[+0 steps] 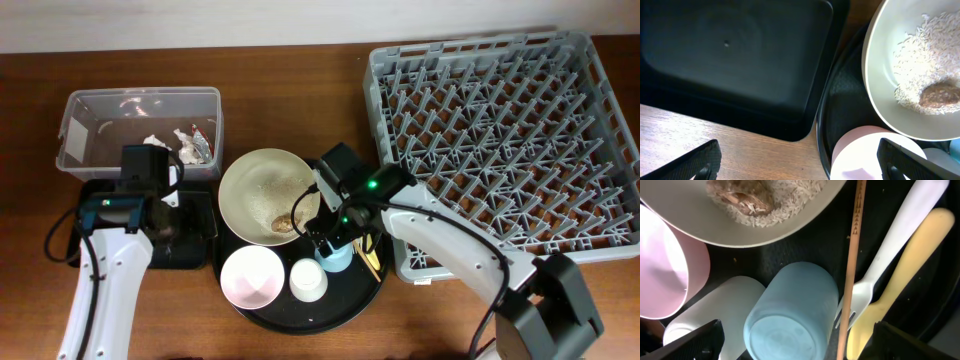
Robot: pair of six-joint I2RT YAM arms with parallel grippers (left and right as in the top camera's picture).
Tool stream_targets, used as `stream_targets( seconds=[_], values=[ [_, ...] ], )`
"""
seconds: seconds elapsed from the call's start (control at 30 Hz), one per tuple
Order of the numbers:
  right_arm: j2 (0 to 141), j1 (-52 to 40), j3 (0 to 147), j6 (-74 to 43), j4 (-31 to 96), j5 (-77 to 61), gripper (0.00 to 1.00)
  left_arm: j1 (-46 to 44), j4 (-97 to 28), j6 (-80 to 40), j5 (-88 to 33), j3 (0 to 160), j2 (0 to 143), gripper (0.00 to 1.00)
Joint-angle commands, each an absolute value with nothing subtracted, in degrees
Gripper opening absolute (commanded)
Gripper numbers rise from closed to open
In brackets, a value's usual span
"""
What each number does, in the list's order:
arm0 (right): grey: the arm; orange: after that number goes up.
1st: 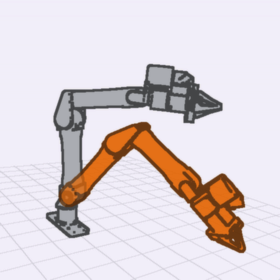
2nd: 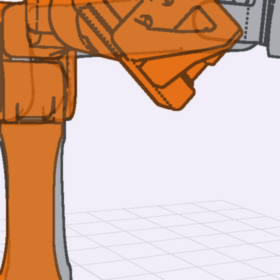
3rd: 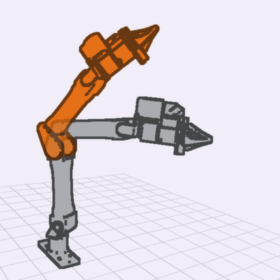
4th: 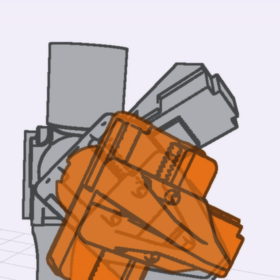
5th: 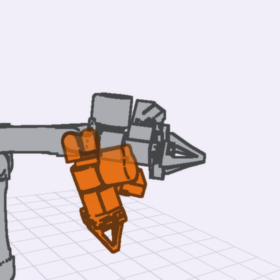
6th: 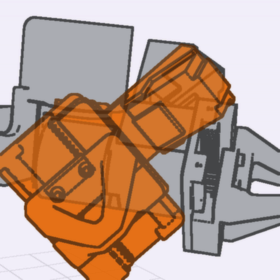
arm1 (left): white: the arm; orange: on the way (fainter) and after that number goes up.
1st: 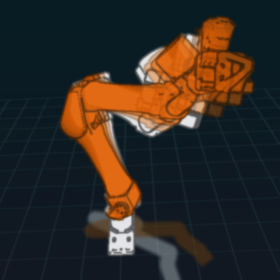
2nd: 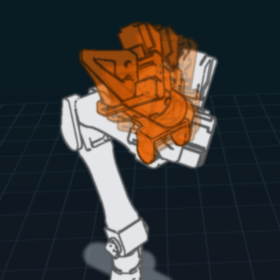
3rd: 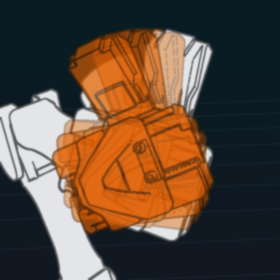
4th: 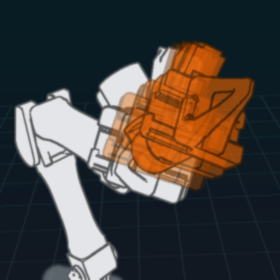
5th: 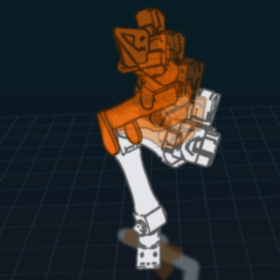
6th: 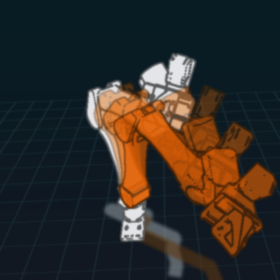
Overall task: Sort waste into correct bins and load items into the dishwasher rack
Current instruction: 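Grasp the light-blue cup with the right gripper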
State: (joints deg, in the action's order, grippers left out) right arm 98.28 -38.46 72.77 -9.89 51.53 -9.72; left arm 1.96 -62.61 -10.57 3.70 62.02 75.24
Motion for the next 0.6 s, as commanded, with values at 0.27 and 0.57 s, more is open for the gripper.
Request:
stream_targets(
  seconds=[0.27,0.57],
  values=[
    [104.7,-39.8,73.3,-20.5,54.5,-10.1,0.86,2.3,-61.3,-11.3,4.3,61.7,75.5,0.99],
    [104.7,-39.8,73.3,-21.5,55.7,-10.0,0.65,2.3,-61.3,-11.3,3.9,61.7,75.5,0.99]
  ],
)
